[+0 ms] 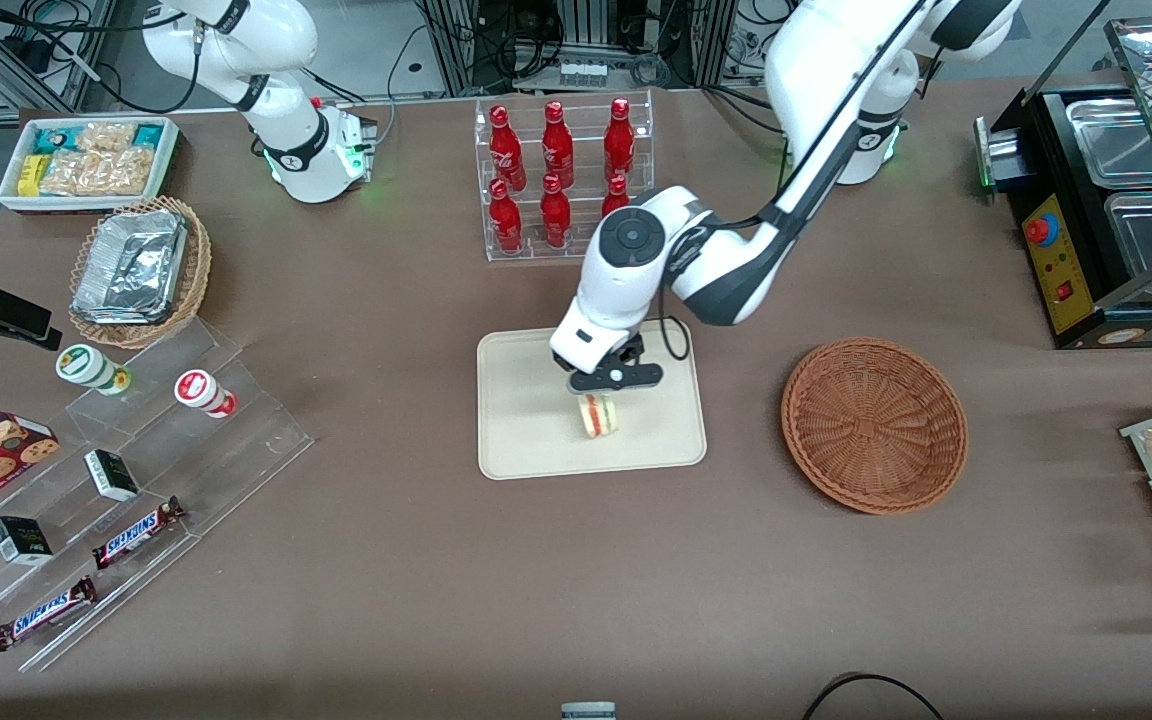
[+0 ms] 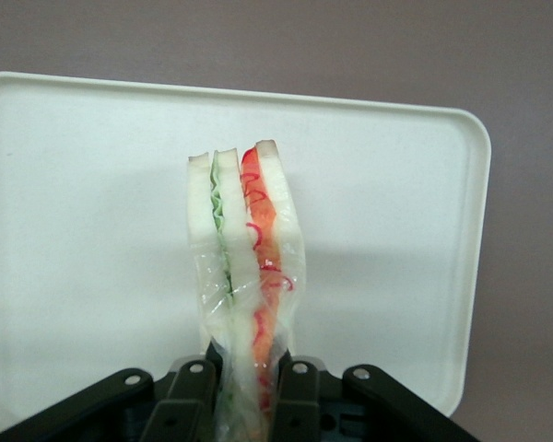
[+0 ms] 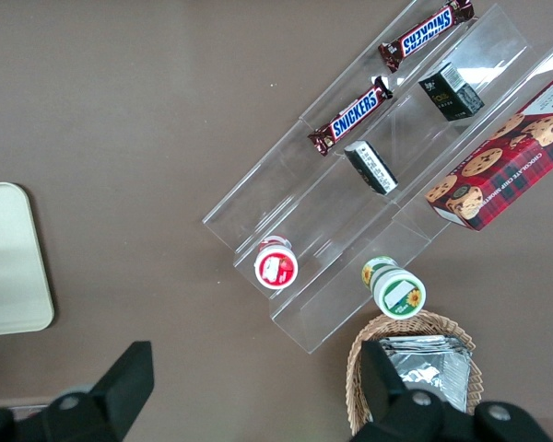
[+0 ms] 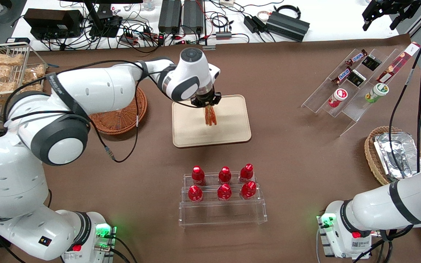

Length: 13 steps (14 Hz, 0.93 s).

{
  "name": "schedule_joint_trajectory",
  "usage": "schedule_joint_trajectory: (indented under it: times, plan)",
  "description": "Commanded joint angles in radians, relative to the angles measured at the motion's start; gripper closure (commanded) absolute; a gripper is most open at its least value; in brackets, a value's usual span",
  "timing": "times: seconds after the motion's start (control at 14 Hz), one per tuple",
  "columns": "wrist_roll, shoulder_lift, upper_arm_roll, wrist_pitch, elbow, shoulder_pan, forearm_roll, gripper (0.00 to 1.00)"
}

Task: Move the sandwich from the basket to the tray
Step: 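Carry the sandwich over the beige tray and lower it onto the tray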

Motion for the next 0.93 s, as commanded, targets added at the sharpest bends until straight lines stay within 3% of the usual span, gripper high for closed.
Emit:
schedule_joint_trajectory:
  times: [0.0, 0.43, 0.5, 0.57, 0.64, 0.86]
  plan:
    - [-0.007, 0.061, 0.01, 0.017, 0.035, -0.023, 0.091, 1.0]
    - [0.007, 0.11, 0.008, 0.081, 0.029, -0.046, 0.096, 1.0]
    - [0.007, 0.118, 0.008, 0.081, 0.029, -0.047, 0.096, 0.66]
    - [0.007, 0.118, 0.008, 0.08, 0.029, -0.046, 0.096, 0.05]
    - [0.006, 0.117, 0.008, 0.078, 0.029, -0.046, 0.096, 0.0]
    - [0.004, 0.107, 0.01, 0.061, 0.029, -0.046, 0.098, 0.0]
